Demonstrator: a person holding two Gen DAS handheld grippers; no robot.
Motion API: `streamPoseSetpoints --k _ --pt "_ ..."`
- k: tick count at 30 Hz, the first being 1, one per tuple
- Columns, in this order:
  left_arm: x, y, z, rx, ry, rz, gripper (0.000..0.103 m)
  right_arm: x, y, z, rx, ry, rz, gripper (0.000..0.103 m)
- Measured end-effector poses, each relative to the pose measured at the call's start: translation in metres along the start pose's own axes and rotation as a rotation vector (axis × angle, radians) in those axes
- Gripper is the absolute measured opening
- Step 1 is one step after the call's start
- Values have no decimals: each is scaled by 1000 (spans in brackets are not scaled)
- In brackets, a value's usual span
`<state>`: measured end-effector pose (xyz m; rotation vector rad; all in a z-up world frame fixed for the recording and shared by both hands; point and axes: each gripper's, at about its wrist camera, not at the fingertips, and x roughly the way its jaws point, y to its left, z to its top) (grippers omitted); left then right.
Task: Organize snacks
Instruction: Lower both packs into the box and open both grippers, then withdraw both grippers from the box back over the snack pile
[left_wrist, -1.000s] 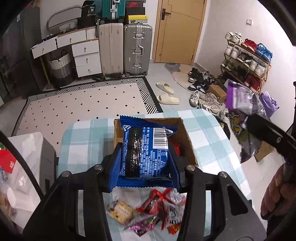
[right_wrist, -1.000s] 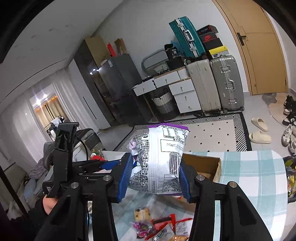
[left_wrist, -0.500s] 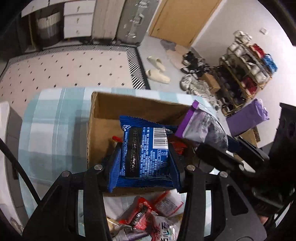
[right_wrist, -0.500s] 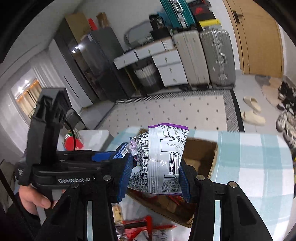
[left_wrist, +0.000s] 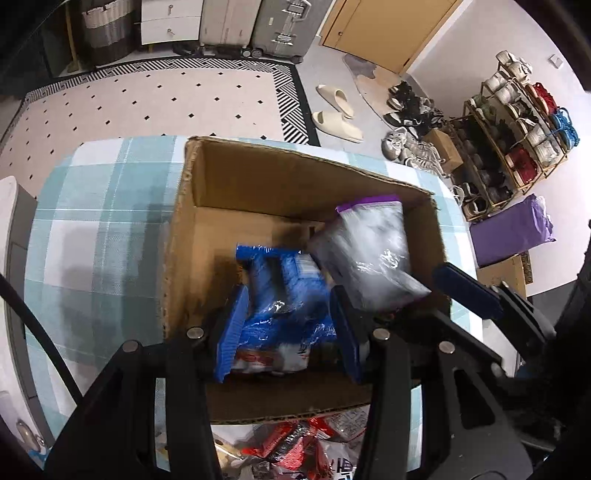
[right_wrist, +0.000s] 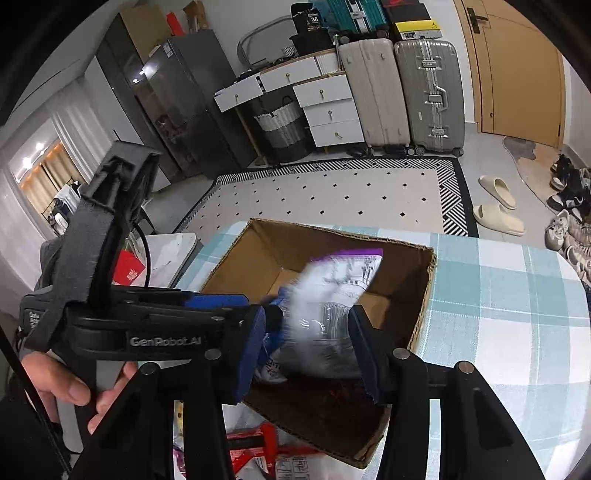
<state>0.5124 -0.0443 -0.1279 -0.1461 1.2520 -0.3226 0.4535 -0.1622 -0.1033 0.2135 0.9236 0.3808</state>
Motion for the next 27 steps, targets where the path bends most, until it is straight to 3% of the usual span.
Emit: streamPoseSetpoints --k 3,5,6,10,16,18,27 --pt "2 2 0 -6 -3 -8 48 -7 -1 -1 4 -13 14 57" --pt "-6 4 -5 -2 -12 -5 63 -15 -1 -3 -6 -37 8 64" --pt "-14 5 -8 1 -28 -12 65 -19 -1 -3 -9 -49 11 69" --pt "-51 -4 -23 27 -143 41 77 -38 3 -8 -18 -91 19 72" --pt "-99 -18 -45 87 -308 83 79 -67 11 -24 -40 -140 10 78" --pt "-115 -21 -57 114 -373 129 81 -80 16 -30 -55 -176 -24 88" --pt "-174 -40 -110 196 -565 263 86 -137 38 -54 -41 -322 35 98"
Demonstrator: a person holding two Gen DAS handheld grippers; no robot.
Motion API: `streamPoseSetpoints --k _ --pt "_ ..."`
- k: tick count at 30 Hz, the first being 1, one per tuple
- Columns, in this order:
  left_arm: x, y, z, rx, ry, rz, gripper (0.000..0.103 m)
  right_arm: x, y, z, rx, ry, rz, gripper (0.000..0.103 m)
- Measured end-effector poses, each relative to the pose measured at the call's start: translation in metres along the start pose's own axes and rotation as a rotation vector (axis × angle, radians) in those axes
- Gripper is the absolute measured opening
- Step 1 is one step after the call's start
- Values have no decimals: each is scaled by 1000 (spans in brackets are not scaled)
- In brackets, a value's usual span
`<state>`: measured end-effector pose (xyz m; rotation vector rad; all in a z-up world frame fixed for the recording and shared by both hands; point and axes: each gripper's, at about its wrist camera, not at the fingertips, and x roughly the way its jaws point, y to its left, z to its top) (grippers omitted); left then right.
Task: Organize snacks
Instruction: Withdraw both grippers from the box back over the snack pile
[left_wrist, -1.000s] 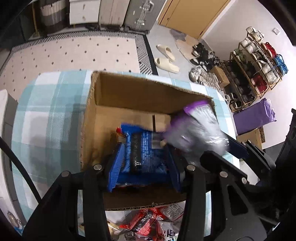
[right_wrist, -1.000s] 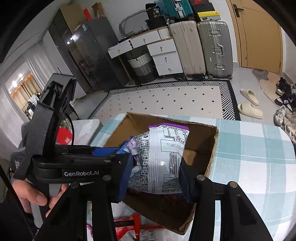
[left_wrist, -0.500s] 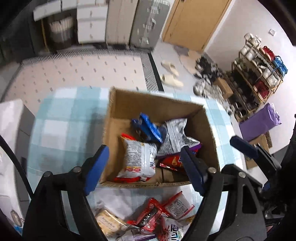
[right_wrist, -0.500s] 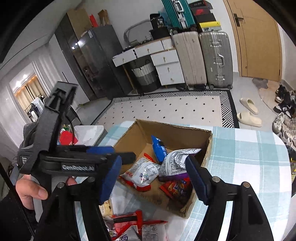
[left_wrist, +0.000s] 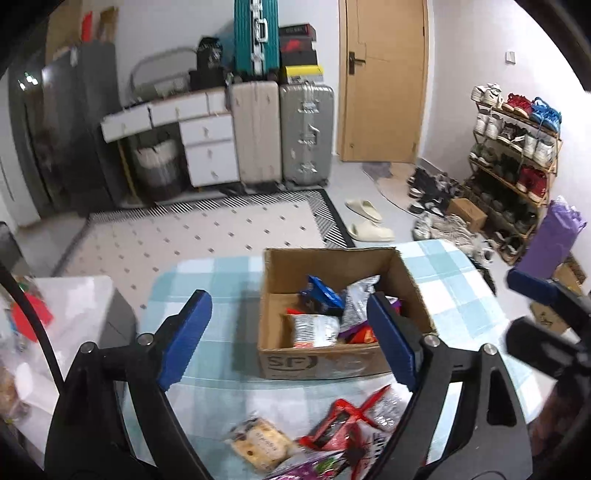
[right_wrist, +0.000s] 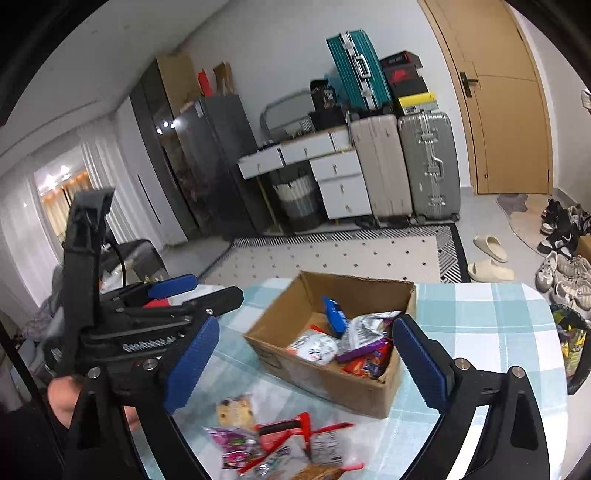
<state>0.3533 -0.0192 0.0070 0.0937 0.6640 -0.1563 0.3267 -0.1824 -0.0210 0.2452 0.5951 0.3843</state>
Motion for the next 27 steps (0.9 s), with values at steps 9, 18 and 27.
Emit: streamPoseSetpoints --k 9,18,27 --pt "-62 10 -33 -33 -74 -10 101 -58 27 -20 -5 -105 36 102" --pt "-99 7 -79 -19 -148 11 103 -89 46 -53 -41 -150 5 102" --pt "-117 19 -131 -76 -157 11 103 -107 50 -97 -60 -160 4 103"
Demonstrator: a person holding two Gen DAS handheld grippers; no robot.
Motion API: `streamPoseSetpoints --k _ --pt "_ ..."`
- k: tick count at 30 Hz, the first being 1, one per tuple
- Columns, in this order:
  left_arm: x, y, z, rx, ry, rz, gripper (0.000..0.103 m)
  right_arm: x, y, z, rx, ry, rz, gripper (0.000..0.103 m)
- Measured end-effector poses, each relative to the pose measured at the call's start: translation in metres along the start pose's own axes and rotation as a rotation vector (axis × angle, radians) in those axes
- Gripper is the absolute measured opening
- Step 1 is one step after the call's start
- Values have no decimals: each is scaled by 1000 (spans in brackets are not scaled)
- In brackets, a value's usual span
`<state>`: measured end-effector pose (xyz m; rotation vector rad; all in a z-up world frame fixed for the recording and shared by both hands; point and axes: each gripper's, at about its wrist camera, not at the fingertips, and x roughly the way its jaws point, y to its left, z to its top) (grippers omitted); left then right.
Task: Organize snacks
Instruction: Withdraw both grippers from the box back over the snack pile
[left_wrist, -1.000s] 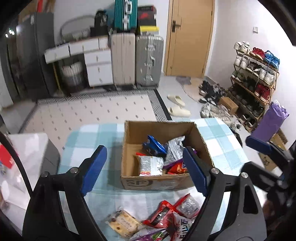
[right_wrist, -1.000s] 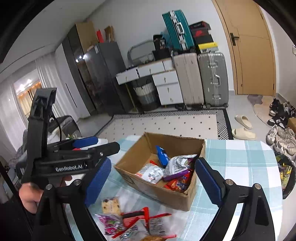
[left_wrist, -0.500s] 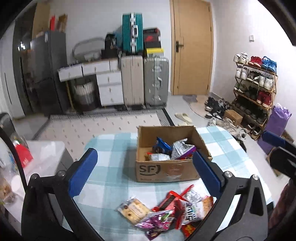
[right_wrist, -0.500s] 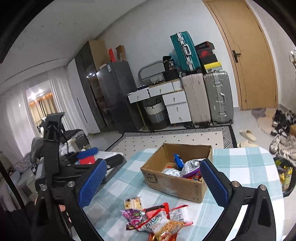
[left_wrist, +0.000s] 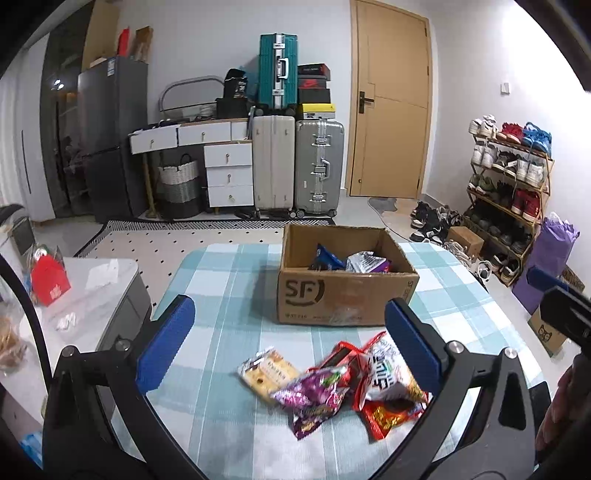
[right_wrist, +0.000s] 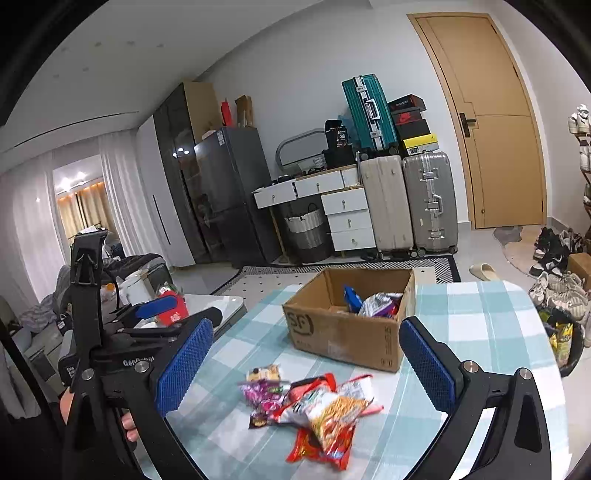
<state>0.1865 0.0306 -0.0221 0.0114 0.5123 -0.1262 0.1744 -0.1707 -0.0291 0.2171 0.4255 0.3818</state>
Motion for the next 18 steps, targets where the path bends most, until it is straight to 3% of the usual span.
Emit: streamPoseSetpoints --k 7,14,18 --pt "-5 22 -32 -67 65 8 103 -6 -12 -33 71 30 -10 103" --pt "13 42 -78 -115 162 31 103 0 -32 -63 141 97 -4 103" --pt "19 44 -94 -127 177 25 103 9 -36 -81 165 137 18 103"
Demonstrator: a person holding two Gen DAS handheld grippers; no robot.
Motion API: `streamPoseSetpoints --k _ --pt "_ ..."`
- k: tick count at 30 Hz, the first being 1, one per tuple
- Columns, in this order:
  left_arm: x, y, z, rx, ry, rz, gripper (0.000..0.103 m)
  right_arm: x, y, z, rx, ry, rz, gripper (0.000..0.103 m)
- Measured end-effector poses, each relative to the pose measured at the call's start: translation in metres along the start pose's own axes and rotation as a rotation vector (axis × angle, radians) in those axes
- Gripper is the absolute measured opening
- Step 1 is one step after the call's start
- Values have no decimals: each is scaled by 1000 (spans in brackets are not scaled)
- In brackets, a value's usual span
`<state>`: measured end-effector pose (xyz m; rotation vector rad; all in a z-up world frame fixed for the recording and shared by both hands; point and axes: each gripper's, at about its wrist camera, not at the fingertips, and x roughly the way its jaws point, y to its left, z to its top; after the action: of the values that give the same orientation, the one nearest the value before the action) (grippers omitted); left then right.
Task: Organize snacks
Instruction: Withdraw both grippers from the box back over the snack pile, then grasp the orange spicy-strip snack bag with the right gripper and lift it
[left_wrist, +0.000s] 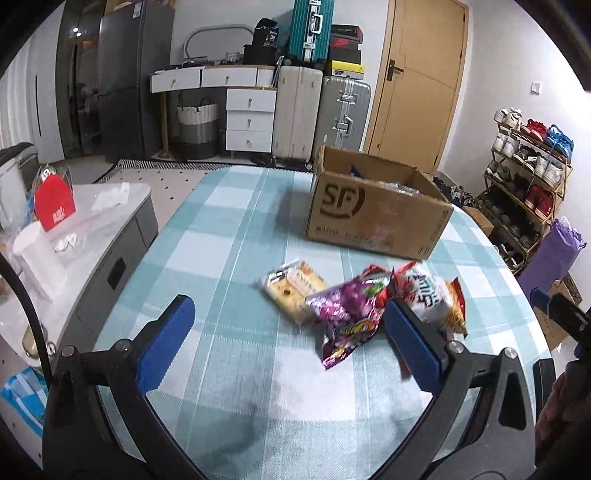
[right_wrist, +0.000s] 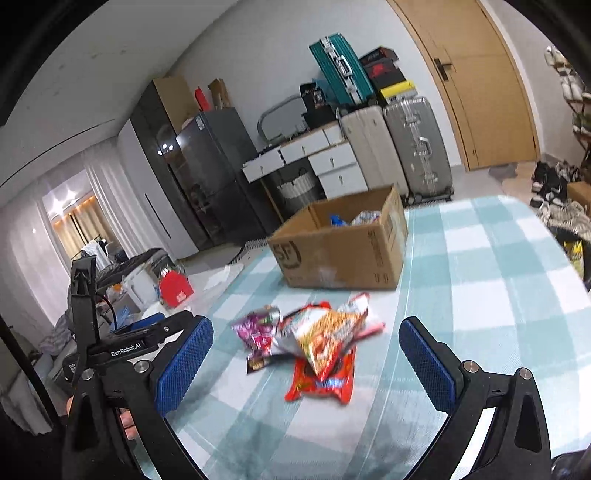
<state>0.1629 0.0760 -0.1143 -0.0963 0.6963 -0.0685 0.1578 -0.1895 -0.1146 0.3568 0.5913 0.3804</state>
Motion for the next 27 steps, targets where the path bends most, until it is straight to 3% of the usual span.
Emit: streamPoseSetpoints --k 10,15,24,27 --pt "23 -9 -20 13 35 -13 103 28 -3 -22 -8 84 -12 103" --pt "33 -10 -25 13 52 -17 103 49 -3 -20 -36 141 -51 103" --pt "50 -6 -36 5 88 -28 103 105 -12 -11 13 243 -7 103" --pt "54 -5 -38 9 96 -29 103 120 -11 -8 42 276 -37 103"
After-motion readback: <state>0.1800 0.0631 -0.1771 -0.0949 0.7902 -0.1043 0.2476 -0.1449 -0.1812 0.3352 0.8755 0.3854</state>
